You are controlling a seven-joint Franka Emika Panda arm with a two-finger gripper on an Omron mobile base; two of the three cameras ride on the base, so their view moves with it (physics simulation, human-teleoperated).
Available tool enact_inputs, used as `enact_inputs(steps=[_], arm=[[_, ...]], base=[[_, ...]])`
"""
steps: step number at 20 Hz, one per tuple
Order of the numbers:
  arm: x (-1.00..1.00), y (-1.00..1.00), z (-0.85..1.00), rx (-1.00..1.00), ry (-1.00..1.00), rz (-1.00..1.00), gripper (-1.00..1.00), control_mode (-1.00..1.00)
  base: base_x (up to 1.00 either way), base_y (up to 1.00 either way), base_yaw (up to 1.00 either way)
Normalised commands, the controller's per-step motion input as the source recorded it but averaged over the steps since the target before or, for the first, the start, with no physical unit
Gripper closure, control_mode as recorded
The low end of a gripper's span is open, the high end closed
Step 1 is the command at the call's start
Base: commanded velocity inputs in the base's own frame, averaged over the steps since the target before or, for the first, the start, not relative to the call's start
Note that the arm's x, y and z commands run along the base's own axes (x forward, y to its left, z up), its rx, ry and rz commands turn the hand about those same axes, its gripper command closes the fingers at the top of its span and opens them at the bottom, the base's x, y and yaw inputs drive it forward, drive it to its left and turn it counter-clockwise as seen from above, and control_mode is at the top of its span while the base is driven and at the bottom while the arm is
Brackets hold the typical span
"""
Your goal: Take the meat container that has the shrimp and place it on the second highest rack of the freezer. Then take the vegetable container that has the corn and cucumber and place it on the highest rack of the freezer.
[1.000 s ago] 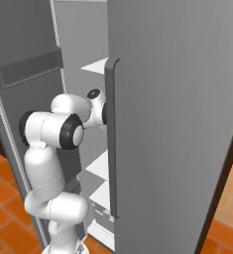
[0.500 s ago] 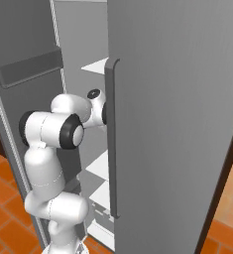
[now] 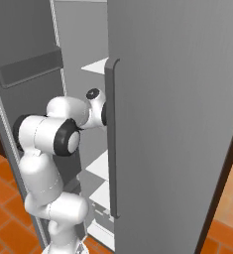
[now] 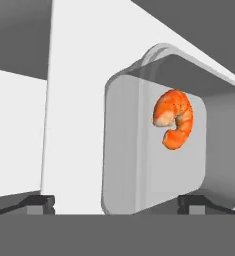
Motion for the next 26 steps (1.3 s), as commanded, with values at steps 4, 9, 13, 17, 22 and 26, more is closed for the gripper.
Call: enact_inputs(steps=[4,9,13,17,22,26], arm=[[-0.56,-0.14,0.5,0.03,-0.08,0.0,-1.0,-1.0],[-0.39,0.0,0.65,0.05,0.0,0.0,-1.0,-1.0],[-0.66,0.0,0.37,0.11,0.0,-0.02,-1.0,-1.0],[-0.66,0.03,0.26,0.1,0.03,0.0,-1.0,-1.0],[-0.54,0.13,0.49,0.07,0.0,-0.02,-1.0,-1.0],[-0.62,0.22,0.33,0.02,0.0,-0.07,-1.0,-1.0]], base=[[0.0,0.0,0.0],[0.0,0.0,0.0],[0.0,0.0,0.0],[0.0,0.0,0.0],[0.0,0.0,0.0],[0.0,0.0,0.0]])
